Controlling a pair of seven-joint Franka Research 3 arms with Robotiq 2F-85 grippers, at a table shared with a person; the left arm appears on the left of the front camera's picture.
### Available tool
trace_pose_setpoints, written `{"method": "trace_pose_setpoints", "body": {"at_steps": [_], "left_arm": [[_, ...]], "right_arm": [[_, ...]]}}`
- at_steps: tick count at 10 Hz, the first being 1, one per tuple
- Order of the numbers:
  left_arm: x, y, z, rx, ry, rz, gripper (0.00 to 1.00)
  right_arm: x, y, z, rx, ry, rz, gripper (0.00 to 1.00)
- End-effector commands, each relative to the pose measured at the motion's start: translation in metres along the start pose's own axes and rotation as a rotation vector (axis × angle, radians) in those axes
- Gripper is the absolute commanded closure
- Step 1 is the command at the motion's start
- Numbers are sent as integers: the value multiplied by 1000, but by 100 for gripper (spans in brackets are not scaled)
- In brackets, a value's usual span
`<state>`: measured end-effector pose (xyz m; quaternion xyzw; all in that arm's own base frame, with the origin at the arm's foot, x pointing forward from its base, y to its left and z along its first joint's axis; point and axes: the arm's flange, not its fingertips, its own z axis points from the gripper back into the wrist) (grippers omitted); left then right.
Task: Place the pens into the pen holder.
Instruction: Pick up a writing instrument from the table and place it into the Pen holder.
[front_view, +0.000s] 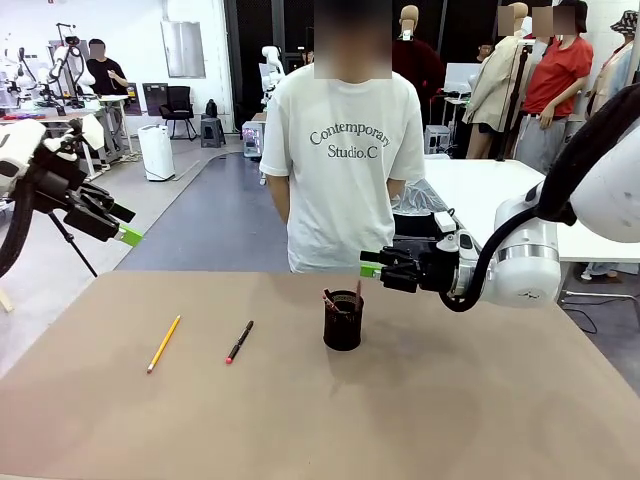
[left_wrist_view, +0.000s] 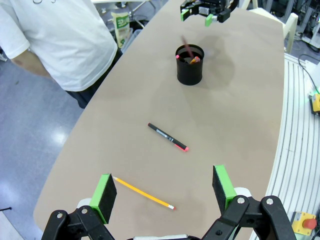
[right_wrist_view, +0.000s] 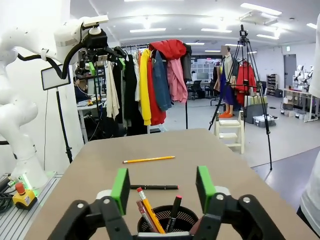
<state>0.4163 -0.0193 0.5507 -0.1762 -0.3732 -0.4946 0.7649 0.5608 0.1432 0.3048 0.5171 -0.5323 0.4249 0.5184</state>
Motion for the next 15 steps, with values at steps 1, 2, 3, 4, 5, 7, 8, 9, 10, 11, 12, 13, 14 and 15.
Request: {"method": "trace_pose_setpoints", "body": {"at_steps": [1,2,3,4,5,7,8,9,10,11,12,13,14,15], "left_arm": [[0,0,1,-4,-6,-2,0],[0,0,1,-4,-6,-2,0],[0,0,1,-4,-6,-2,0],[0,0,1,-4,-6,-2,0],[0,0,1,-4,-6,-2,0],[0,0,1,-4,-6,-2,0],[0,0,1,-4,-6,-2,0],[0,0,1,-4,-6,-2,0],[0,0,1,-4,-6,-2,0],[0,0,1,-4,-6,-2,0],[0,0,1,-4,-6,-2,0],[0,0,1,-4,-6,-2,0],[0,0,1,-4,-6,-2,0],[0,0,1,-4,-6,-2,0]], "right_arm": [[8,-2,3,20,17,-2,0],[8,-4,3,24,20,-9,0],[8,-2,3,29,24,-14,0],[8,-2,4,37,31,-23,0],[8,-2,4,34,28,-32,0],[10,0,4,88,15,-39,0],[0,3,2,31,16,-9,0],[0,3,2,31,16,-9,0],[0,3,2,31,16,-9,0],[0,3,2,31,16,-9,0],[0,3,2,31,16,-9,0],[-2,4,2,45,17,-17,0],[6,-2,2,94,78,-51,0],[21,-4,2,125,142,-48,0]]}}
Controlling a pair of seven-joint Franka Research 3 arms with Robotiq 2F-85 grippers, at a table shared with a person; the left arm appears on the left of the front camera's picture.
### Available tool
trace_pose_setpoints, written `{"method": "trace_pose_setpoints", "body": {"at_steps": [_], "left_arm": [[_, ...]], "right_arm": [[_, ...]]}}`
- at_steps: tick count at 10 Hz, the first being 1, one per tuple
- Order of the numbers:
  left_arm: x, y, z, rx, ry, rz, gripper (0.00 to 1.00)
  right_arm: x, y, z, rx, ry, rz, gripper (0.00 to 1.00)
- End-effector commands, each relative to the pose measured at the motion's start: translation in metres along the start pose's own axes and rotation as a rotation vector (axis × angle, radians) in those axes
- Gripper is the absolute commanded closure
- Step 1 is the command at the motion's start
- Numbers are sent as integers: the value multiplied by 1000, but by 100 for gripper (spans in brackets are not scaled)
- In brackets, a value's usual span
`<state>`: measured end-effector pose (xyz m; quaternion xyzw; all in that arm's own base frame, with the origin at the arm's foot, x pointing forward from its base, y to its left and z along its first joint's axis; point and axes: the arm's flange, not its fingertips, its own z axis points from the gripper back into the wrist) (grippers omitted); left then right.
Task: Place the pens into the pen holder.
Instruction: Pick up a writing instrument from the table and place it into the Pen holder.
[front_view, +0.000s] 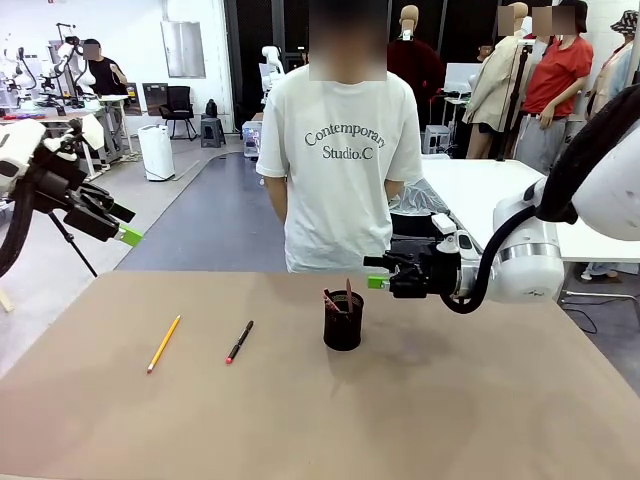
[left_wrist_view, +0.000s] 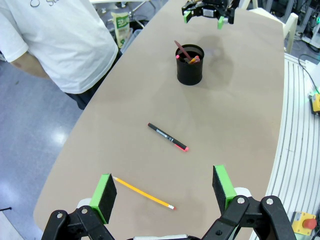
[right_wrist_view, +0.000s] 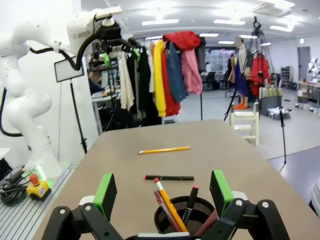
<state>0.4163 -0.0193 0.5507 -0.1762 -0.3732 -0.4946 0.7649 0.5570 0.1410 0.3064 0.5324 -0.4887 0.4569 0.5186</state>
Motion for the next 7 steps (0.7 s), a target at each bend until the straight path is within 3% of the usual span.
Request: {"method": "trace_pose_setpoints", "body": {"at_steps": [1,4,7], "left_arm": [[0,0,1,-4,-6,-2,0],[0,0,1,-4,-6,-2,0],[0,0,1,-4,-6,-2,0]], "right_arm": [[37,-10,3,64,125,-34,0],[84,-28,6,115,283,43,0],[126,-50,26,66,443,101,0]]}}
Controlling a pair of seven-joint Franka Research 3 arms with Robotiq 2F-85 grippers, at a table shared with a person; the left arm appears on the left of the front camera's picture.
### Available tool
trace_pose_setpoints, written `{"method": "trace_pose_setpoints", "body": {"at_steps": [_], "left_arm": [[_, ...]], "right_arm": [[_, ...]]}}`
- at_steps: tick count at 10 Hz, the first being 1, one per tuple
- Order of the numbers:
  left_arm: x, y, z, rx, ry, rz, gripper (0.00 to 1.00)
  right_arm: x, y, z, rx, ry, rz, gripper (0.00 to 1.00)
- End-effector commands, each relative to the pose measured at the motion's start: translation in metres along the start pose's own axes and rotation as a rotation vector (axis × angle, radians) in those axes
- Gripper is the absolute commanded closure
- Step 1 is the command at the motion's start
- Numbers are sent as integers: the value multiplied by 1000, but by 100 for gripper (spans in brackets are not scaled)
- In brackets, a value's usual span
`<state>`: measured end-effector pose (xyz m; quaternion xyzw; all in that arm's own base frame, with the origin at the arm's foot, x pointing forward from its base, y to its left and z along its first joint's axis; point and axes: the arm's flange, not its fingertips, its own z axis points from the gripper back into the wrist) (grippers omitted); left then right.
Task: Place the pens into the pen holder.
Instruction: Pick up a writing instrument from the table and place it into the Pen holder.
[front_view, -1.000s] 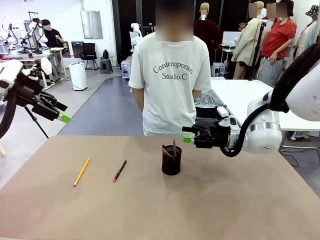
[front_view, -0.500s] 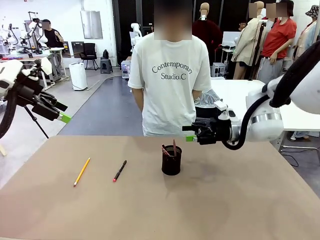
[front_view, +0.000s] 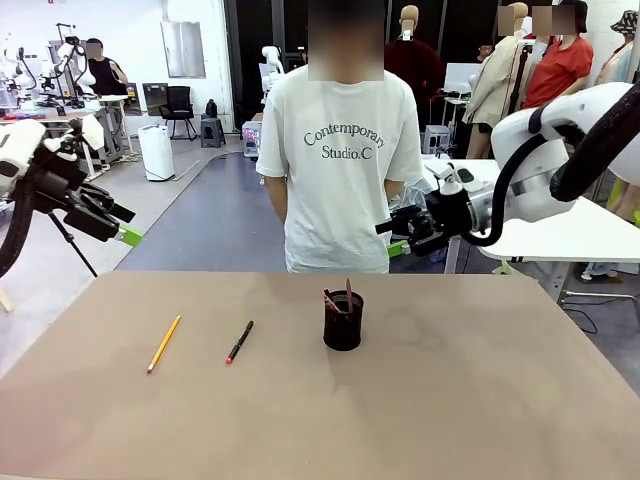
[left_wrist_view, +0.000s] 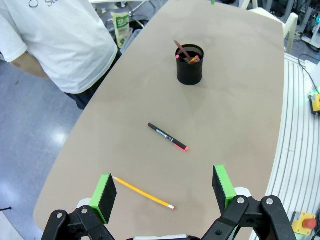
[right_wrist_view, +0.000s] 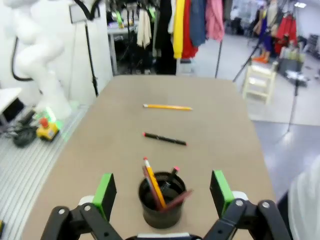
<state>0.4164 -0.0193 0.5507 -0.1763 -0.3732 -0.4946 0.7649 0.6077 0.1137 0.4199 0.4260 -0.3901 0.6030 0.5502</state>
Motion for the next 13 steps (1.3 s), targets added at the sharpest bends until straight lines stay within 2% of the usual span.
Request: {"method": "trace_pose_setpoints", "body": {"at_steps": [1,3,6,7,10,13], "left_arm": [[0,0,1,-4,-6,-2,0],[0,0,1,-4,-6,-2,0],[0,0,1,-4,-6,-2,0],[0,0,1,-4,-6,-2,0],[0,0,1,-4,-6,-2,0],[0,0,1,-4,-6,-2,0]], "right_arm": [[7,-11,23,-44,72,-16,0],[14,-18,56,-90,138,-19,0],[22,-20,97,-48,148,-151,0],[24,-21,104,-30,187,-176,0],[36,4,120,-23,266,-129,0],[45,27,124,-45,235,-82,0]]}}
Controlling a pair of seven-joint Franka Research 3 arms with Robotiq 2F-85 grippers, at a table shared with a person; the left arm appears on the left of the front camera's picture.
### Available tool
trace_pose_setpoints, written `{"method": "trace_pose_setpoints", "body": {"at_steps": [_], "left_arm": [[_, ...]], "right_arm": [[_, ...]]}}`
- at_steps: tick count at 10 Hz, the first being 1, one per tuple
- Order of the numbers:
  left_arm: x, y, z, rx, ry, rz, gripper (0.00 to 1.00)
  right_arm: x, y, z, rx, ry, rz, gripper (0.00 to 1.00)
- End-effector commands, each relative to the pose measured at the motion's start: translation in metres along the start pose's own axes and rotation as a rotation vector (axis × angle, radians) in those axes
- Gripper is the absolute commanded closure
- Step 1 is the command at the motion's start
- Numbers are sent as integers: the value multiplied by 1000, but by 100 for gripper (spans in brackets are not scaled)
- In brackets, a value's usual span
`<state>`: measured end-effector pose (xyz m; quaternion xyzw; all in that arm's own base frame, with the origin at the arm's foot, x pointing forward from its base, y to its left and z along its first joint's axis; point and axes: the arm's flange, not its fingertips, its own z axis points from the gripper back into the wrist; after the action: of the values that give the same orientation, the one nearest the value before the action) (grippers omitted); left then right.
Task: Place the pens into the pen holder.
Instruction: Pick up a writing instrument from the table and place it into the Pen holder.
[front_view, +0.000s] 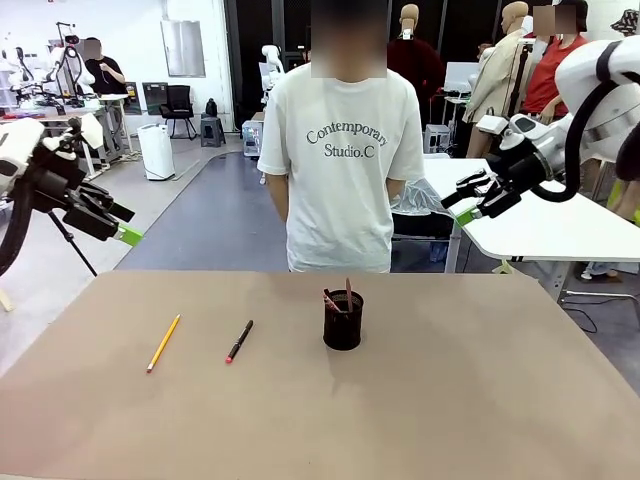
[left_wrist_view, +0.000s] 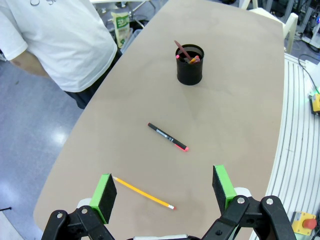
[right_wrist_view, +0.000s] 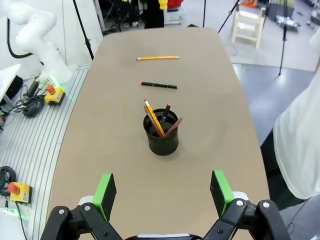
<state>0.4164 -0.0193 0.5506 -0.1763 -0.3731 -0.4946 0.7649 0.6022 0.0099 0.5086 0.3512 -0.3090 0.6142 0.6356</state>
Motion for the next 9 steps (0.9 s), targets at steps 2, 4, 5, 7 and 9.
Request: {"method": "trace_pose_setpoints", "body": {"at_steps": [2,4,5,7,9], "left_arm": [[0,0,1,-4,-7,-2,0],[0,0,1,-4,-7,-2,0],[0,0,1,-4,-7,-2,0],[0,0,1,-4,-7,-2,0],[0,0,1,-4,-7,-2,0]], "right_arm": [[0,0,0,0,0,0,0],[0,0,0,0,0,0,0],[0,0,0,0,0,0,0],[0,0,0,0,0,0,0],[0,0,0,0,0,0,0]]}}
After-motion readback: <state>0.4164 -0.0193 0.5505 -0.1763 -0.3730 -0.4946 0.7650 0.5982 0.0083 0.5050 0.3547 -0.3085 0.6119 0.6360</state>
